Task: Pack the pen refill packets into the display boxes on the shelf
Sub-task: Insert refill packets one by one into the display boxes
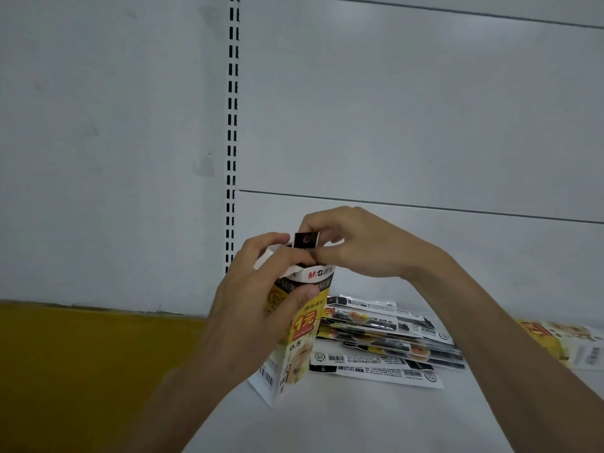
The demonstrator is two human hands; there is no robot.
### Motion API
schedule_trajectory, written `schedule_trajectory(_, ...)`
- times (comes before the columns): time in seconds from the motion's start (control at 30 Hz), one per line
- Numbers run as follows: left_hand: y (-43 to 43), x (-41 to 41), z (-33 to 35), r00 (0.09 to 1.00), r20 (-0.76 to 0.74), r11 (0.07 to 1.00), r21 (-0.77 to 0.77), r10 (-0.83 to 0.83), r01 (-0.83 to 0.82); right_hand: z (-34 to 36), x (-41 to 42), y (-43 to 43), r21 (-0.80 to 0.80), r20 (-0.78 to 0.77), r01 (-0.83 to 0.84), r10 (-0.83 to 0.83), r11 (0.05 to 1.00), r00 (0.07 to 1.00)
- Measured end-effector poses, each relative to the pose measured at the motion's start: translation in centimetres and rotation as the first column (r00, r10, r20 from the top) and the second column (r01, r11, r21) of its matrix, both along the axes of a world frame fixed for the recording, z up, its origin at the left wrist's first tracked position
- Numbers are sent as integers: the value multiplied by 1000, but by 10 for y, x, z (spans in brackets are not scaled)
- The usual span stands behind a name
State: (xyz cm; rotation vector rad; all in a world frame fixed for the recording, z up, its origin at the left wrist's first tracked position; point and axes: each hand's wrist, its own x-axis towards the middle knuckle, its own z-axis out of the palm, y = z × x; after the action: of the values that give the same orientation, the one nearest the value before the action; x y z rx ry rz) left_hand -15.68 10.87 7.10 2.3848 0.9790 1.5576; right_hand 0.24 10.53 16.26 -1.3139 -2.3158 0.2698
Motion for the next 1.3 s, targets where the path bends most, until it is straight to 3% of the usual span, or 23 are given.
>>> schedule_trajectory(0.3, -2, -1, 7, 1000, 20, 1000, -13, -20, 20, -3, -6, -4, -137, 16, 15, -13, 990, 1000)
schedule_trajectory(0.4, -2, 0, 9, 1000, 16, 1000, -18, -11, 11, -6, -7, -2, -111, 8, -2, 3, 994, 1000)
schedule_trajectory(0.47, 0, -2, 10, 1000, 16, 1000, -25, 4, -4, -13, -4, -1, 23, -86, -16, 18, 1000, 996)
schedule_trajectory(0.57, 3, -6, 10, 998, 43, 998, -55, 35, -32, -26, 9, 0, 324, -439, 112, 44, 940, 897)
schedule_trajectory(0.63, 4, -8, 9, 998, 47, 997, -60, 53, -50, -36, 24, 1, 358, -552, 229, 8, 905, 834)
schedule_trajectory(0.67, 4, -8, 9, 997, 41, 997, -54, 61, -59, -43, 34, 4, 318, -486, 265, -83, 910, 870)
schedule_trajectory(0.73, 4, -7, 8, 997, 28, 996, -41, 77, -76, -66, 53, 12, 92, -126, 302, -289, 949, 949)
schedule_trajectory(0.8, 5, -5, 8, 996, 24, 996, -28, 89, -88, -98, 70, 20, -136, 187, 353, -326, 926, 927)
schedule_trajectory(0.83, 5, -5, 8, 996, 27, 996, -23, 89, -89, -113, 76, 22, -178, 262, 385, -333, 906, 906)
schedule_trajectory(1.3, 8, -5, 0, 992, 89, 996, 7, 88, -89, -130, 89, 18, -177, 156, 372, -347, 911, 925)
